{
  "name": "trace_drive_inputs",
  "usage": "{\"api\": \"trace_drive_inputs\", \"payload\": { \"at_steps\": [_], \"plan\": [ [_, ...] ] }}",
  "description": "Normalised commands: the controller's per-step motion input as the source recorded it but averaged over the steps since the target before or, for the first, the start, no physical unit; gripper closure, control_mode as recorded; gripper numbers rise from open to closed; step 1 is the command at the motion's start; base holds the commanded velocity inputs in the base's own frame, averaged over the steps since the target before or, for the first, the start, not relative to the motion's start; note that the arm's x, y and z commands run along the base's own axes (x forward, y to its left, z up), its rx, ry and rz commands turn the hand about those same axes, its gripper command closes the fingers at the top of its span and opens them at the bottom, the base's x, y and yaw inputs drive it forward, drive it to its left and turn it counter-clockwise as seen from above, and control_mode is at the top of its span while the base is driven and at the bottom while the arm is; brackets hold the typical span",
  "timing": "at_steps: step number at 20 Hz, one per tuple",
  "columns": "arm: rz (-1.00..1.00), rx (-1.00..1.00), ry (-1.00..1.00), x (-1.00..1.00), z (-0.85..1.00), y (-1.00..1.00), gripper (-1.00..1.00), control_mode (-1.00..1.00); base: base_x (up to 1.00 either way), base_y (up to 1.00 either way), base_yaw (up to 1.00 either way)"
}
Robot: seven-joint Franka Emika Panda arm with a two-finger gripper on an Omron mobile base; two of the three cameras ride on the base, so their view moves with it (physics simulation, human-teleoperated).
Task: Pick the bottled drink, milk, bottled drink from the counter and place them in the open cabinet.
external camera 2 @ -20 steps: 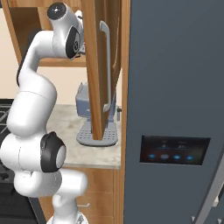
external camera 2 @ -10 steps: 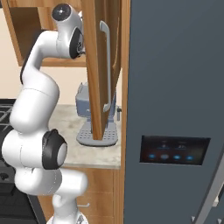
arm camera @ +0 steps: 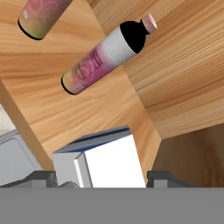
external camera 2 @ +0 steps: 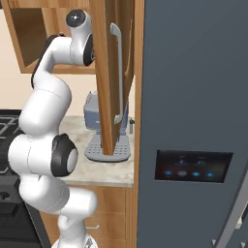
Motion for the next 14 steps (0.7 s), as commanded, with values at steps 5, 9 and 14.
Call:
{"api": "trace_drive_inputs", "payload": {
  "at_steps": [5, 9, 14],
  "plan": [
    [0.00, 0.00, -0.03, 0.44, -0.08, 0.00, 1.00, -1.00, 0.00, 0.00, 0.00],
    [0.00, 0.00, -0.04, 0.59, -0.13, 0.00, 1.00, -1.00, 0.00, 0.00, 0.00],
    [0.01, 0.00, -0.05, 0.51, -0.16, 0.00, -1.00, -1.00, 0.00, 0.00, 0.00]
  ]
}}
